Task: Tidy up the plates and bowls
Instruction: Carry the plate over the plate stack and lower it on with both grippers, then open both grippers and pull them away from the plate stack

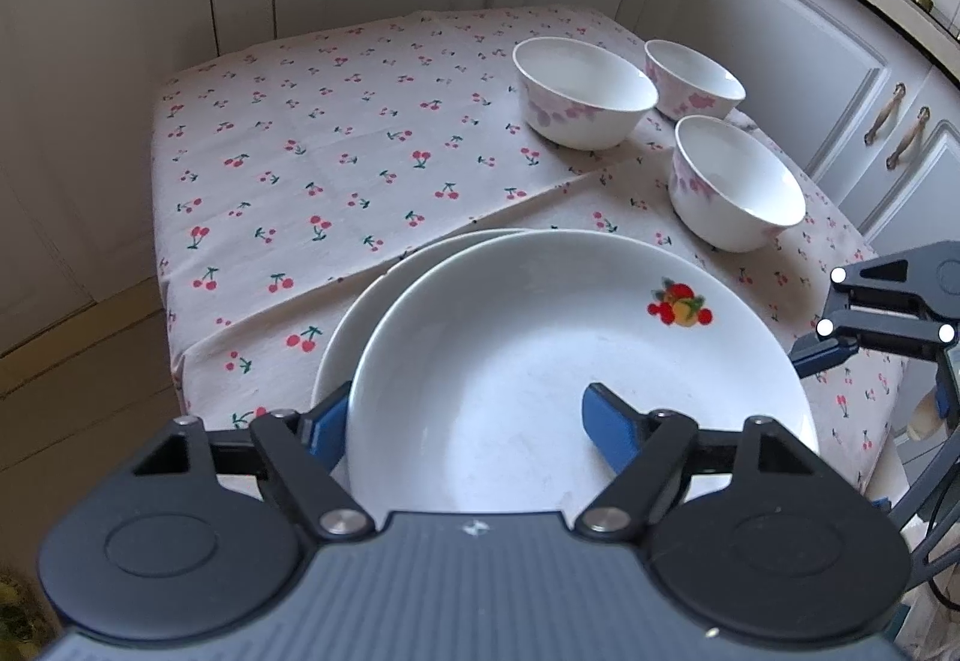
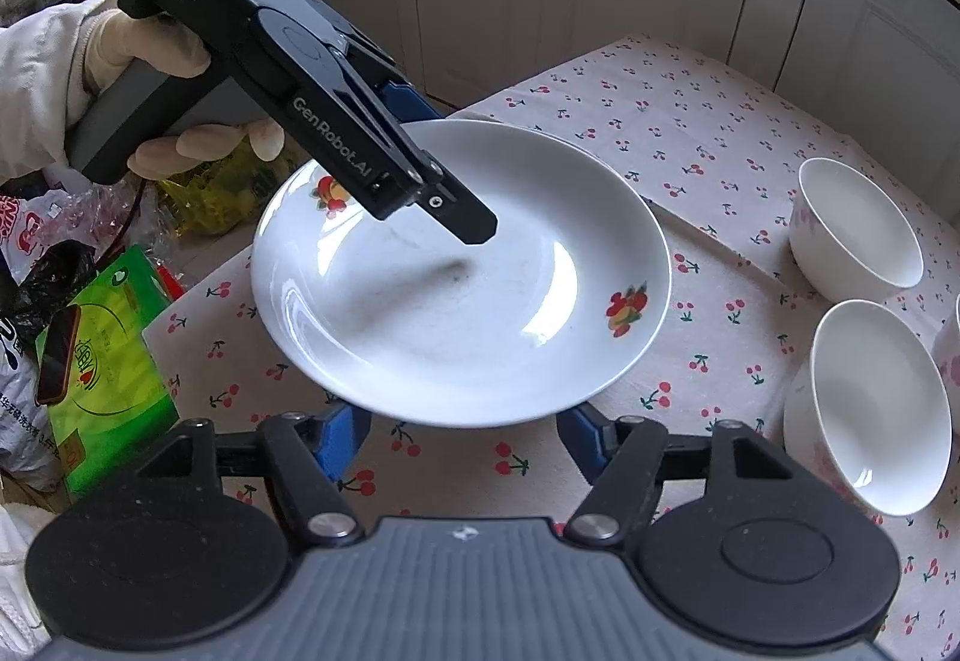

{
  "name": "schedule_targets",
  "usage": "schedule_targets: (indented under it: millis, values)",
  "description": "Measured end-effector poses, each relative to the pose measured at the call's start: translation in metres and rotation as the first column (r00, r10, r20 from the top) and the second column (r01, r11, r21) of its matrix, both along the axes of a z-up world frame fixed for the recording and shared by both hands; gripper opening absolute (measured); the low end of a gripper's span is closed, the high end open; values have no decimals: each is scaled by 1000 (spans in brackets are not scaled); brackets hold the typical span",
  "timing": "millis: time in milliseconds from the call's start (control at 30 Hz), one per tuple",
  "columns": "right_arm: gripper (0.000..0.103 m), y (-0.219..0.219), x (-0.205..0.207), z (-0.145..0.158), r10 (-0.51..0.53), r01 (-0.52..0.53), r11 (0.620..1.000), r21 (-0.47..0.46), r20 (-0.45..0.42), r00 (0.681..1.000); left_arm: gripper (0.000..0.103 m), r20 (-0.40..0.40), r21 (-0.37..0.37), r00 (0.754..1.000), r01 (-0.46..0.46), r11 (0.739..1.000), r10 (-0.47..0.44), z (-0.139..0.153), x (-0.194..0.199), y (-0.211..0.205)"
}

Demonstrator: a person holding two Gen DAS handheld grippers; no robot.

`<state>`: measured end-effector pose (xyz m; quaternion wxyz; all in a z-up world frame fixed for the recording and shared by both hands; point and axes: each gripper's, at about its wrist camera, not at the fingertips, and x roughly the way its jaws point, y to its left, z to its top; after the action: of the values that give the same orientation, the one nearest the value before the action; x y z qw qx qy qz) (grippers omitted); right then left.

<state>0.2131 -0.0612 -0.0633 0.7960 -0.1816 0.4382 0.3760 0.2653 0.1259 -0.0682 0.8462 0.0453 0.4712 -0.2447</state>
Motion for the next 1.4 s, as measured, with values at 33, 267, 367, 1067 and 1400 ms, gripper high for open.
schedule_targets:
  millis: [33, 267, 367, 1067, 1400]
  values:
    - [73, 0, 0, 0, -1, 1, 1000, 3, -3, 1000, 79, 3, 4, 1000, 2, 1000, -2, 1, -1, 0]
    - [76, 2, 2, -2, -1, 1, 1000, 8, -16, 1000, 81, -15, 9, 1000, -2, 1000, 2, 2, -1, 2]
    - [79, 3, 3, -3, -2, 2, 1000, 4, -19, 1000, 82, -25, 21, 1000, -2, 1000, 3, 3, -1, 1]
    - [89, -1, 7, -1, -33, 34, 998, 54, -18, 999, 94, -39, 130, 998, -45, 990, 50, 3, -13, -1]
    - [103, -31, -12, 24, -123, 105, 987, 124, 149, 981, 97, 259, 88, 963, -104, 991, 78, 40, -50, -3]
